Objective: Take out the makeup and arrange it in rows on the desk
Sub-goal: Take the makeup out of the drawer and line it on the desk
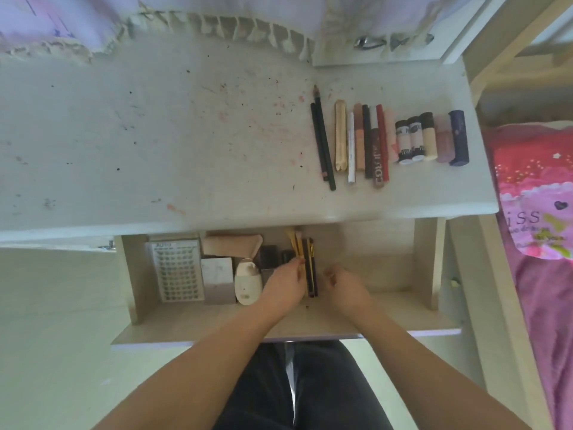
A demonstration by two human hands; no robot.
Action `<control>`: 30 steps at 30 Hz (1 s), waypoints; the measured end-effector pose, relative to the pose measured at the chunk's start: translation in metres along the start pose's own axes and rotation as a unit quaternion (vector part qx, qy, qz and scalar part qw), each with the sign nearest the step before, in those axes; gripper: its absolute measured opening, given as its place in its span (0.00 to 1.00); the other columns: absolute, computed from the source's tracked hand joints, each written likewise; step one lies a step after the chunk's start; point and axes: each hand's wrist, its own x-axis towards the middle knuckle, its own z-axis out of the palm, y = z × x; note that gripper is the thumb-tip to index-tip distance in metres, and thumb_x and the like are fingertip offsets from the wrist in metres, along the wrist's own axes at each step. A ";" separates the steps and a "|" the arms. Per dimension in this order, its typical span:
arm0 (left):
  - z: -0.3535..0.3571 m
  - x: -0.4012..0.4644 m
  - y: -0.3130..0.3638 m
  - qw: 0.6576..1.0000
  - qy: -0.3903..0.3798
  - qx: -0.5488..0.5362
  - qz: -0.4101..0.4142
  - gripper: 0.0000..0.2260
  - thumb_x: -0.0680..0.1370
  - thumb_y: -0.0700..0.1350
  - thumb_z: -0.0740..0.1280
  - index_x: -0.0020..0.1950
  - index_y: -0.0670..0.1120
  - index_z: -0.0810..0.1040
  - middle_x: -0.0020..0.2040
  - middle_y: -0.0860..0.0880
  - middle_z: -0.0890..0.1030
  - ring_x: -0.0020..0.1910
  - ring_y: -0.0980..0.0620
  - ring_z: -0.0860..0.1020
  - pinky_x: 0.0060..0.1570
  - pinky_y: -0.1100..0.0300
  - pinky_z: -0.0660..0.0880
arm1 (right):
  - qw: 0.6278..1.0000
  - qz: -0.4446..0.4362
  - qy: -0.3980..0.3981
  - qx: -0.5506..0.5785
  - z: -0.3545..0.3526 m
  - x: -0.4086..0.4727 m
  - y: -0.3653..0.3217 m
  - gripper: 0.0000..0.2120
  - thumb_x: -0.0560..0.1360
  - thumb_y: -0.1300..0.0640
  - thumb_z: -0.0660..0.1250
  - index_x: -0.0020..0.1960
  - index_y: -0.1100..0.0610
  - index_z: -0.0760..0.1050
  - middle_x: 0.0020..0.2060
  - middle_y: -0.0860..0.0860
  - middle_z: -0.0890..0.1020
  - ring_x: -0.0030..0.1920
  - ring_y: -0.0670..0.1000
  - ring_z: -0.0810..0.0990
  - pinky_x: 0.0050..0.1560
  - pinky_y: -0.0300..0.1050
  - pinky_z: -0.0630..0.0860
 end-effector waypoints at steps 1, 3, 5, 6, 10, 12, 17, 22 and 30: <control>0.005 0.008 0.000 1.000 0.000 0.019 -0.007 0.14 0.81 0.43 0.56 0.66 0.46 0.71 0.51 0.44 0.80 0.47 0.46 0.79 0.48 0.52 0.77 | 1.000 0.010 0.010 0.008 0.008 0.006 -0.002 0.11 0.80 0.56 0.57 0.55 0.60 0.74 0.52 0.59 0.81 0.52 0.59 0.79 0.47 0.46 0.73; 0.013 0.023 0.003 0.998 0.009 0.056 -0.022 0.13 0.81 0.42 0.55 0.62 0.44 0.73 0.53 0.42 0.80 0.50 0.43 0.79 0.50 0.51 0.76 | 0.999 0.029 0.032 0.015 0.022 0.018 -0.008 0.11 0.80 0.55 0.57 0.55 0.60 0.74 0.51 0.59 0.81 0.51 0.60 0.80 0.46 0.48 0.74; 0.018 0.033 0.006 0.996 0.023 0.082 -0.032 0.12 0.81 0.43 0.54 0.59 0.44 0.74 0.52 0.42 0.80 0.50 0.42 0.79 0.49 0.50 0.77 | 0.997 0.048 0.052 -0.001 0.029 0.027 -0.013 0.11 0.80 0.55 0.57 0.55 0.59 0.73 0.51 0.58 0.81 0.51 0.60 0.80 0.44 0.47 0.73; 0.019 0.036 0.008 0.995 0.030 0.088 -0.036 0.11 0.81 0.43 0.54 0.58 0.44 0.74 0.52 0.42 0.80 0.50 0.42 0.79 0.48 0.49 0.77 | 0.997 0.055 0.061 -0.010 0.031 0.030 -0.013 0.11 0.80 0.55 0.57 0.56 0.58 0.73 0.51 0.58 0.81 0.51 0.59 0.80 0.42 0.46 0.72; 0.027 0.046 0.010 0.991 0.049 0.110 -0.050 0.10 0.81 0.43 0.56 0.55 0.42 0.75 0.51 0.41 0.79 0.50 0.41 0.79 0.45 0.50 0.76 | 0.994 0.077 0.082 -0.009 0.031 0.037 -0.008 0.12 0.79 0.54 0.58 0.55 0.59 0.75 0.50 0.58 0.81 0.52 0.60 0.80 0.44 0.47 0.73; 0.032 0.048 0.011 0.988 0.043 0.138 -0.061 0.10 0.81 0.43 0.57 0.55 0.42 0.76 0.52 0.42 0.80 0.51 0.41 0.79 0.44 0.51 0.75 | 0.992 0.088 0.092 -0.004 0.030 0.038 -0.004 0.12 0.79 0.53 0.58 0.54 0.60 0.75 0.50 0.59 0.81 0.52 0.60 0.80 0.44 0.47 0.74; 0.038 0.057 0.018 0.976 0.036 0.207 -0.059 0.09 0.80 0.41 0.59 0.52 0.42 0.78 0.50 0.43 0.81 0.48 0.43 0.80 0.38 0.54 0.73 | 0.985 0.119 0.120 -0.022 0.026 0.037 0.007 0.11 0.79 0.54 0.59 0.55 0.61 0.71 0.51 0.59 0.79 0.51 0.60 0.79 0.39 0.45 0.67; 0.038 0.055 0.018 0.979 0.038 0.182 -0.078 0.08 0.80 0.41 0.59 0.51 0.42 0.77 0.50 0.43 0.81 0.48 0.43 0.80 0.37 0.55 0.71 | 0.986 0.126 0.108 -0.012 0.018 0.036 0.017 0.11 0.78 0.56 0.61 0.55 0.62 0.69 0.52 0.61 0.79 0.52 0.62 0.79 0.42 0.49 0.71; -0.030 -0.018 0.027 0.991 0.063 -0.002 0.118 0.04 0.77 0.49 0.63 0.42 0.54 0.71 0.37 0.56 0.74 0.38 0.58 0.75 0.38 0.63 0.73 | 0.987 -0.094 0.122 -0.049 -0.032 -0.025 -0.006 0.07 0.76 0.51 0.62 0.43 0.51 0.66 0.39 0.49 0.74 0.36 0.51 0.71 0.32 0.44 0.62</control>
